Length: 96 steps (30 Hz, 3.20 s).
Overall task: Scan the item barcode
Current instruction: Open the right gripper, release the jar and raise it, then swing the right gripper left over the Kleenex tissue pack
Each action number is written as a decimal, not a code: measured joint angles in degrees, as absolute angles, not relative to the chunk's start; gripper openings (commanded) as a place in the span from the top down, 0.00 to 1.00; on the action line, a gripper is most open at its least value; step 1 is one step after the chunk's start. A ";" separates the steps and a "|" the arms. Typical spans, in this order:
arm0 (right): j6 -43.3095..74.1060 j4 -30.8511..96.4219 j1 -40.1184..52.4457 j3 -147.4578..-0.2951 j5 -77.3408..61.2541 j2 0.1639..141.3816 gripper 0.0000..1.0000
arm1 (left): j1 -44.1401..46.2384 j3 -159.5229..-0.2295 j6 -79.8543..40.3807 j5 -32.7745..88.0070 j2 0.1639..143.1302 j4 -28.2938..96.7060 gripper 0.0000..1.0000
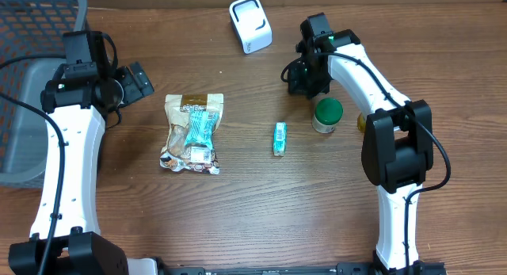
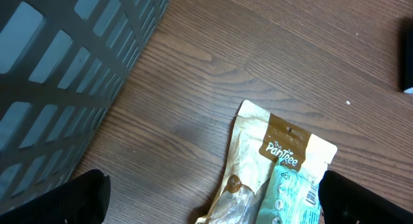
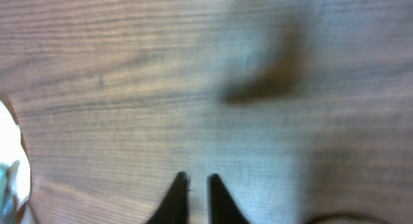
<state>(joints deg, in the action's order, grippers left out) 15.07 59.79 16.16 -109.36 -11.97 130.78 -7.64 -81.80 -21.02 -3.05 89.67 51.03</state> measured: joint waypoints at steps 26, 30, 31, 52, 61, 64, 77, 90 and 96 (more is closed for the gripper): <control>26.76 80.55 16.69 -109.36 3.40 130.76 0.96 | -7.64 -81.80 -21.02 -3.05 89.67 51.00 0.00; 26.76 80.82 18.57 -109.36 3.11 129.43 0.96 | -7.64 -81.80 -21.02 -3.05 89.67 51.00 0.00; 26.81 81.12 19.18 -109.36 3.11 128.42 0.96 | -7.64 -81.80 -21.02 -3.05 89.69 51.00 0.00; 26.98 79.92 21.69 -109.36 -3.03 119.13 0.96 | -7.64 -81.80 -21.02 -3.05 89.67 51.00 0.00; 27.03 79.44 21.80 -103.53 -3.27 119.13 0.96 | -7.64 -81.80 -21.02 -3.05 89.67 51.00 0.00; 27.03 78.70 21.80 -101.58 -3.49 119.13 0.96 | -7.64 -81.80 -21.02 -3.03 89.69 51.03 0.00; 27.90 76.69 21.80 -97.47 -3.66 119.13 0.96 | -7.64 -81.80 -21.02 -3.03 89.69 51.00 0.00; 28.29 76.73 21.80 -97.45 -3.66 119.13 0.96 | -7.64 -81.80 -21.02 -3.03 89.67 51.00 0.01; 28.29 76.95 21.89 -97.32 -4.23 119.13 0.96 | -7.64 -81.80 -21.02 -3.05 89.67 51.00 0.00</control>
<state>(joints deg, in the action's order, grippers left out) 28.29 76.95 21.89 -97.32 -4.23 119.13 -7.64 -81.80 -21.02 -3.05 89.67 51.00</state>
